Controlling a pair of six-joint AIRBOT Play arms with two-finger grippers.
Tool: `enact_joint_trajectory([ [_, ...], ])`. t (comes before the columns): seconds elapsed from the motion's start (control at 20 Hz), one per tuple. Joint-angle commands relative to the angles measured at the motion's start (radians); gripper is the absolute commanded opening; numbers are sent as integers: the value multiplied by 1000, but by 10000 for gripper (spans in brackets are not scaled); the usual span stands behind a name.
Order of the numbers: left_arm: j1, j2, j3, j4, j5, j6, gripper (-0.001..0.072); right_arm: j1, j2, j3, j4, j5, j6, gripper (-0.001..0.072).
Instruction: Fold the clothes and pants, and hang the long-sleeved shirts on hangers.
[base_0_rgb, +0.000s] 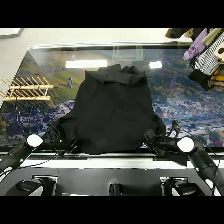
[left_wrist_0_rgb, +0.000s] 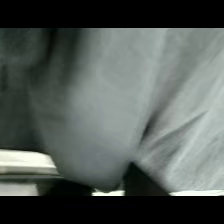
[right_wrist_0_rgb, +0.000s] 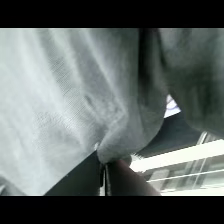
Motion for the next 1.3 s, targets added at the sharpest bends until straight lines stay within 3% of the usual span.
enact_joint_trajectory([
  [0.0,-28,-19,24,-51,42,-6,23,1,73,0,-3,48,12,32],
  [0.1,-6,14,69,10,-94,8,22,1,132,0,-14,182,10,32],
  [0.25,15,161,132,246,-392,0,22,1,312,0,-92,534,18,32],
  [0.4,15,342,150,339,-638,-3,22,1,556,49,-133,840,177,31],
  [0.5,13,427,179,293,-697,-47,21,1,636,106,-135,902,275,31],
  [0.65,13,414,293,227,-670,-68,21,1,557,209,-193,825,297,31],
  [0.75,14,320,396,229,-672,-46,21,1,406,281,-294,719,227,32],
  [1.0,14,-107,645,180,-573,79,22,1,-124,482,-340,439,60,32],
  [1.1,15,-310,768,171,-574,109,22,0,-323,599,-355,391,-19,32],
  [1.25,15,-576,959,160,-574,114,22,0,-563,760,-399,351,-51,32],
])
